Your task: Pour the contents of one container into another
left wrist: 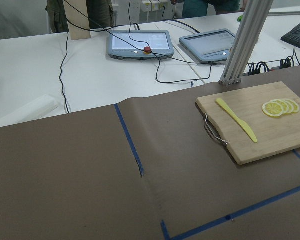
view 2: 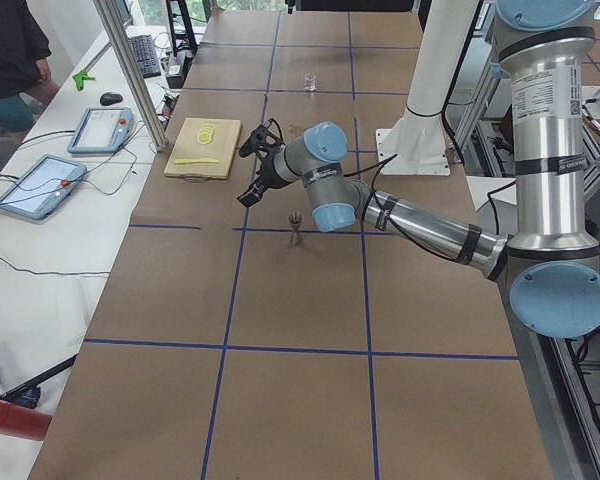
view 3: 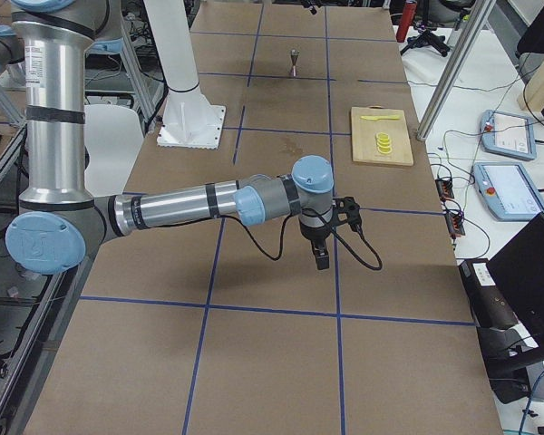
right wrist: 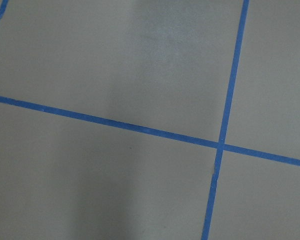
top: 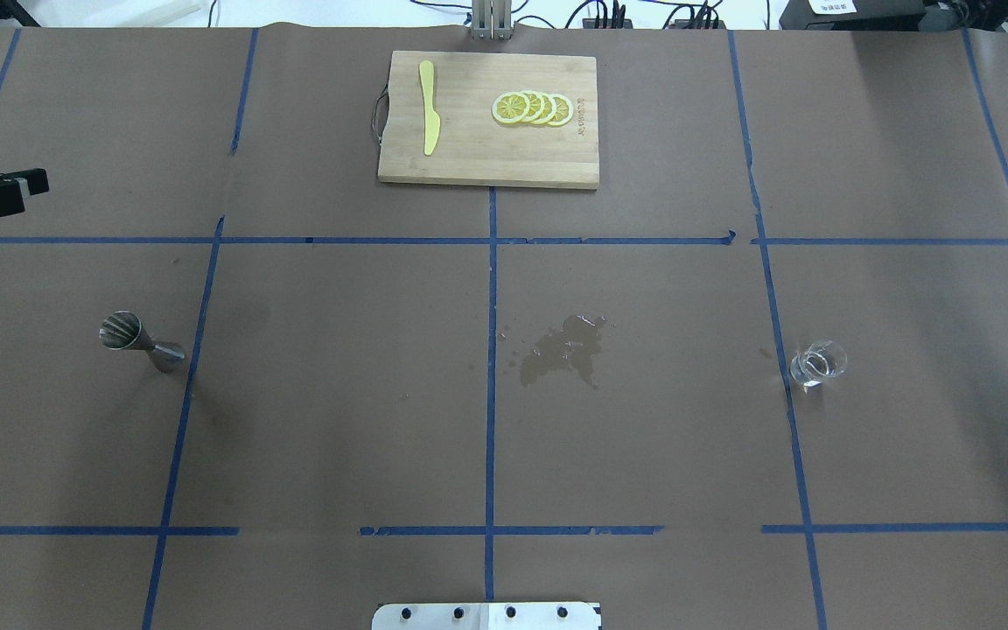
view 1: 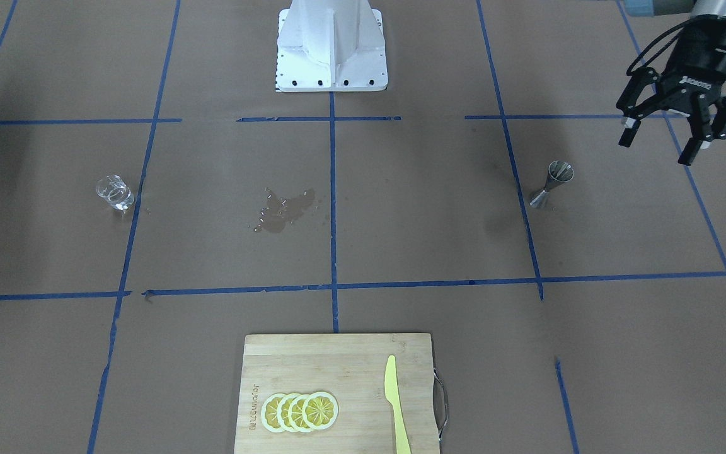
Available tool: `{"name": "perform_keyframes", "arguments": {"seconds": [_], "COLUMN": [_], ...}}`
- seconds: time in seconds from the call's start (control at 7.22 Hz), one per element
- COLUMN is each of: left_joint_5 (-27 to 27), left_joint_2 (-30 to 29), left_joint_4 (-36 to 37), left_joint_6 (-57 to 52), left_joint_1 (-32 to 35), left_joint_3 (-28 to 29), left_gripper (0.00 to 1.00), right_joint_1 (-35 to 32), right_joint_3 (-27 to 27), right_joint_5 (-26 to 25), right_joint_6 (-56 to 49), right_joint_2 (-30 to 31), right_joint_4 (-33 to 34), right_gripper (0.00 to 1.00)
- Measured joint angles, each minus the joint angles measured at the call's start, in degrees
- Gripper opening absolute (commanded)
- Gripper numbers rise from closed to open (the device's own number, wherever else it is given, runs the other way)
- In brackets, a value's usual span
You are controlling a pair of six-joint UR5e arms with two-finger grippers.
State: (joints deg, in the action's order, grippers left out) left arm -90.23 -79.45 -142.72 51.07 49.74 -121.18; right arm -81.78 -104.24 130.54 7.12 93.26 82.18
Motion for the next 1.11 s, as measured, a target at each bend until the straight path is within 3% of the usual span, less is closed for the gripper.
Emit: {"name": "perform_keyframes", "arguments": {"seconds": [0.55, 0.83, 1.11], "left_joint_5": [40.22, 52.37, 59.37], "left_joint_2": [5.8, 4.97, 2.57], "left_joint_4": [0.29, -0.07, -4.38], "left_joint_6": [10.33, 15.97, 18.43], "left_joint_1": [-23.24, -30.16, -34.76], "left_joint_3": [-0.73, 3.84, 10.66], "left_gripper": [1.0, 1.0, 1.0], "right_joint_1": [0.02, -0.01, -0.01], "right_joint_3": [0.01, 0.08, 0.17], "right_joint_5": [0.01, 0.02, -0.01], "right_joint_6": [0.07, 0.07, 0.05], "right_joint_2": [0.1, 0.09, 0.13], "right_joint_4": [0.0, 0.0, 0.0], "right_gripper": [1.0, 1.0, 1.0]}}
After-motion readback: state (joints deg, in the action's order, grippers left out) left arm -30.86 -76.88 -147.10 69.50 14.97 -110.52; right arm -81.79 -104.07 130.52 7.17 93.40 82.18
